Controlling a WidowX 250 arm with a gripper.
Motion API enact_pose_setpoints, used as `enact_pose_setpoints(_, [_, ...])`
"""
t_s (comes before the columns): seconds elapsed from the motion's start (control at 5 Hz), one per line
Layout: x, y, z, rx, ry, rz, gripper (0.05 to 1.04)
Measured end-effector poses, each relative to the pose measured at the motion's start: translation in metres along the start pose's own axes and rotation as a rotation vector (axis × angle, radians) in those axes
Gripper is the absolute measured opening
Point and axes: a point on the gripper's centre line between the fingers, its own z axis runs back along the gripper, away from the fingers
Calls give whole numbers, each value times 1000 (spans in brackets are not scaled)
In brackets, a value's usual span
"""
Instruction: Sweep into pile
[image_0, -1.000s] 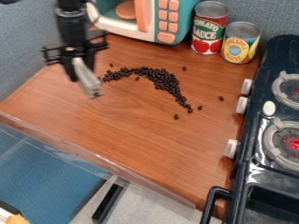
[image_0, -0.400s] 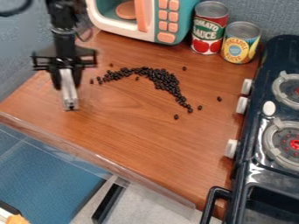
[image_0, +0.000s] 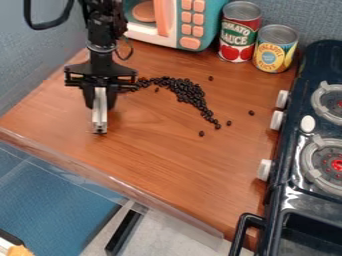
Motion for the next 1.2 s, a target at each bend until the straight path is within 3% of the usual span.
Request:
enact_pose_setpoints(0.4, [12, 3, -2, 20, -17, 38, 379])
enact_pose_setpoints(0.8, [9, -15, 0, -28, 3, 40, 379])
enact_pose_setpoints(1.2, [2, -54, 7, -64, 5, -1, 379])
